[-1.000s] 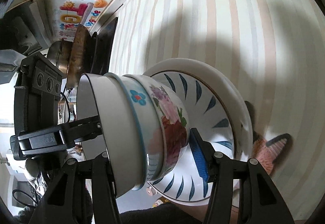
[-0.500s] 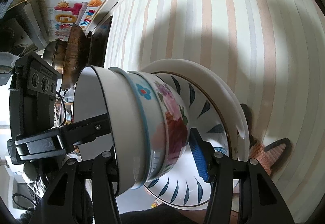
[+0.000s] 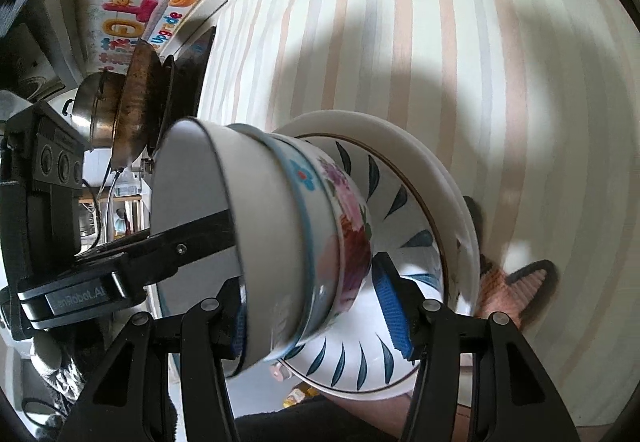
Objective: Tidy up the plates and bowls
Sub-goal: 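Lower the bowl stack onto the plate stack and open both grippers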
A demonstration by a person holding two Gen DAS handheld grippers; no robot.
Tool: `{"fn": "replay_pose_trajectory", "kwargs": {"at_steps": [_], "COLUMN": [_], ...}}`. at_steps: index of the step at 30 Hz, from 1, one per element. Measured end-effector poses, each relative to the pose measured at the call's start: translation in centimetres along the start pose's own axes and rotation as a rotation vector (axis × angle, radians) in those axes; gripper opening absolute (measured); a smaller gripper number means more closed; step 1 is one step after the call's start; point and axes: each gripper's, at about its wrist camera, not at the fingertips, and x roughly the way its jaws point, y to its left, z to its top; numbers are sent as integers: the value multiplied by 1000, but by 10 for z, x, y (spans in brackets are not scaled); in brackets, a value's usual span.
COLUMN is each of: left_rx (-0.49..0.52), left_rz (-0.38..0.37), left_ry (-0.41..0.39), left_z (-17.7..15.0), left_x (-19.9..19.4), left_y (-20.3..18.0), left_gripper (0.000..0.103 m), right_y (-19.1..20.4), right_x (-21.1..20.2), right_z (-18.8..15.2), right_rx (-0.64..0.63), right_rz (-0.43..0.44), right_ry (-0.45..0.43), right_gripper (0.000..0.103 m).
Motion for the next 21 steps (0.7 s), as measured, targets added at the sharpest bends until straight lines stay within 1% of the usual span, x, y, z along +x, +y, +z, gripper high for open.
{"fn": "replay_pose_trajectory", "kwargs": {"at_steps": [2, 3, 5, 6, 7, 8, 9, 10, 11, 13, 15, 18, 21], "left_rx": [24, 31, 42, 49, 56, 64, 72, 81, 88, 103, 122, 167, 232], "left_rz": [29, 44, 67, 77, 80, 92, 105, 112, 118, 129, 144, 146, 164], "left_ry": [-25, -42, -81, -103, -122, -149, -174, -195, -216, -260, -303, -359, -437], "left_z": [-5, -8, -13, -17, -21, -26, -31, -35, -40, -50, -61, -78, -105], "left_x": [-9, -15, -26, -33, -38, -45, -51, -56, -62, -75, -87, -109, -136], "left_y": [-3, -5, -6, -7, -7, -7, -7, -5, -4, 0, 2, 6, 8], "left_gripper": [59, 59, 65, 75, 84, 86, 88, 88, 89, 91, 91, 91, 93], "right_y": [7, 12, 24, 31, 37, 44, 52, 58, 65, 76, 90, 111, 136], "right_x": [-10, -15, -27, -34, -39, -46, -53, -59, -66, -77, -88, -100, -113], "right_z": [-4, -7, -14, -19, -23, -28, -34, -39, -46, -58, -72, -95, -125], "right_rx": [-19, -32, -51, -69, -81, -97, -112, -120, -128, -132, -130, -122, -108], "right_rz": [-39, -59, -103, -134, -156, -188, -231, -261, -307, -358, -404, -454, -476], "right_ry": [-25, -40, -84, -103, -121, -148, -180, -203, -240, -290, -348, -412, -488], "right_gripper": [59, 63, 71, 79, 84, 86, 90, 92, 92, 93, 94, 95, 96]}}
